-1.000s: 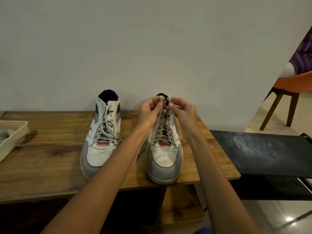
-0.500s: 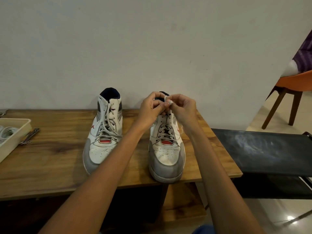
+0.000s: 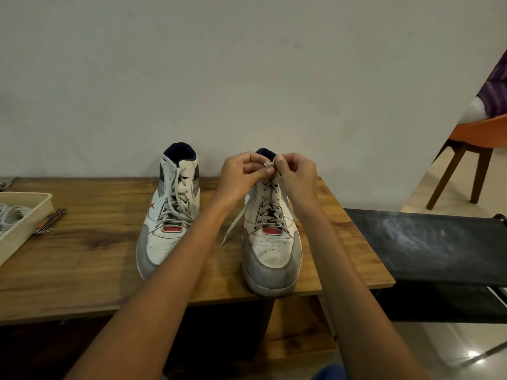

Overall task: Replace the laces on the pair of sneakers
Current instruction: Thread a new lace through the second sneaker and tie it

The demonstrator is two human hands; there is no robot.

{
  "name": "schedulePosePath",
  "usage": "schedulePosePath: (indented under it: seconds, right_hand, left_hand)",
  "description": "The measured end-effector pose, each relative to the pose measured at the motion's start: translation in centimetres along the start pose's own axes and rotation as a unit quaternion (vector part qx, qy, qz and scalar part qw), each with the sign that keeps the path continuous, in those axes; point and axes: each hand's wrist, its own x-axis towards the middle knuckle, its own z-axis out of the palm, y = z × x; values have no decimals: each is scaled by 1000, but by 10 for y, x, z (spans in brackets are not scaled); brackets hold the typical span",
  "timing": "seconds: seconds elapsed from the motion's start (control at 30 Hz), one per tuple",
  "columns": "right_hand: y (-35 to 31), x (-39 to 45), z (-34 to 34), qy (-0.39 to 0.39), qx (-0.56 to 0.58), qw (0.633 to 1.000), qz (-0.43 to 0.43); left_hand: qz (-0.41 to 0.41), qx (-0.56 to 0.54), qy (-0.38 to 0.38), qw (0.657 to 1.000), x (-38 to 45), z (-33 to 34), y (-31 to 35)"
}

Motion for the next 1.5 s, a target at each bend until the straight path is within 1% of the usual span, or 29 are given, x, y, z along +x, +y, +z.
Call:
schedulePosePath:
  seconds: [0.03, 0.1, 0.17, 0.2, 0.27, 0.37, 0.4, 0.47, 0.53, 0.6, 0.67, 0.77, 0.87, 1.0, 1.1, 1.2, 1.33, 1.47, 1.5]
  right_hand:
    - [-1, -1, 2, 16, -10, 1000, -1]
    - [0, -2, 4, 38, -3, 999, 2]
    - [1, -4, 2, 43, 18, 999, 5]
    - [0, -4, 1, 38, 14, 999, -5]
    - [-2, -2, -3, 11, -29, 999, -41]
    - [-7, 1, -9, -59, -124, 985, -106]
    - [-7, 0, -9, -74, -168, 974, -133]
    - [-6, 0, -7, -75, -237, 953, -173]
    - [-6, 1, -4, -64, -270, 944, -176]
    - [-8, 3, -3, -62, -296, 939, -163]
    - [-10, 4, -7, -72, -324, 930, -157]
    - [-9, 3, -11, -86, -354, 917, -164]
    - [-5, 0, -12, -68, -367, 907, -193]
    - [1, -2, -11, -44, -356, 904, -232]
    - [4, -3, -10, -43, -354, 902, -243]
    - [4, -8, -9, -18, -327, 896, -300]
    - [5, -10, -9, 3, -347, 854, -386]
    - [8, -9, -12, 22, -391, 823, -412]
    - [9, -9, -13, 23, -393, 820, -416]
  left_hand:
    - [35, 49, 8, 998, 1, -1, 0]
    - [102, 149, 25, 983, 2, -1, -2]
    - [135, 196, 42, 970, 1, 1, -4]
    - [137, 195, 52, 970, 1, 3, -5]
    - [114, 158, 70, 978, 0, 4, -5]
    - [77, 119, 76, 987, 4, 3, -1]
    - [81, 127, 70, 986, 4, 3, 0]
    - [120, 173, 68, 975, 3, 5, 1]
    - [166, 225, 82, 957, -1, 9, 1]
    - [171, 231, 97, 953, -3, 11, 2]
    - [129, 190, 104, 968, -2, 11, 3]
    - [5, 102, 116, 988, -2, 14, 7]
    - [-95, 38, 128, 987, -3, 17, 13]
    - [-180, -44, 107, 977, -6, 15, 18]
    - [-219, -90, 97, 967, -8, 13, 22]
    - [-240, -115, 103, 958, -9, 12, 26]
    - [-258, -117, 98, 954, -8, 11, 26]
    - [-269, -114, 92, 952, -8, 11, 24]
    - [-274, -118, 89, 950, -7, 11, 24]
